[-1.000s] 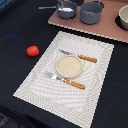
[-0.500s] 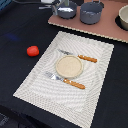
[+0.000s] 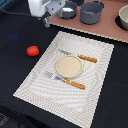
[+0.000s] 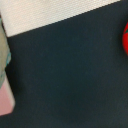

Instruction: Place the pan onto the stove and place the fish and sausage into the pan.

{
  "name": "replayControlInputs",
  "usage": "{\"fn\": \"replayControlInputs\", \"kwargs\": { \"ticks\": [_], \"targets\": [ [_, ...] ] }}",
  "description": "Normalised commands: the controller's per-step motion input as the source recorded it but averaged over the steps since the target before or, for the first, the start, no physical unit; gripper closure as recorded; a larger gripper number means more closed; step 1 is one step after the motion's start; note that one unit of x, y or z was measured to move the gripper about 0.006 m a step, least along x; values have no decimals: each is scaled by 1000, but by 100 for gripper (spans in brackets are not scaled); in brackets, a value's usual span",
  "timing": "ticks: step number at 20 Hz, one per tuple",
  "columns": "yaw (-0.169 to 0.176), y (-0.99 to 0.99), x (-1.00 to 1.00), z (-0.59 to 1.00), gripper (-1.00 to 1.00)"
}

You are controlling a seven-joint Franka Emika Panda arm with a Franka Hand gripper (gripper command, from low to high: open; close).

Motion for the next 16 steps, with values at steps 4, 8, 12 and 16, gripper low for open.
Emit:
{"fn": "replayControlInputs", "kwargs": {
  "ticks": [4, 8, 12, 16],
  "targets": [
    [200, -626, 43, -51, -100],
    [168, -659, 21, -80, -100],
    [118, -630, -64, -396, -100],
    [95, -364, -206, -477, -100]
  ]
}}
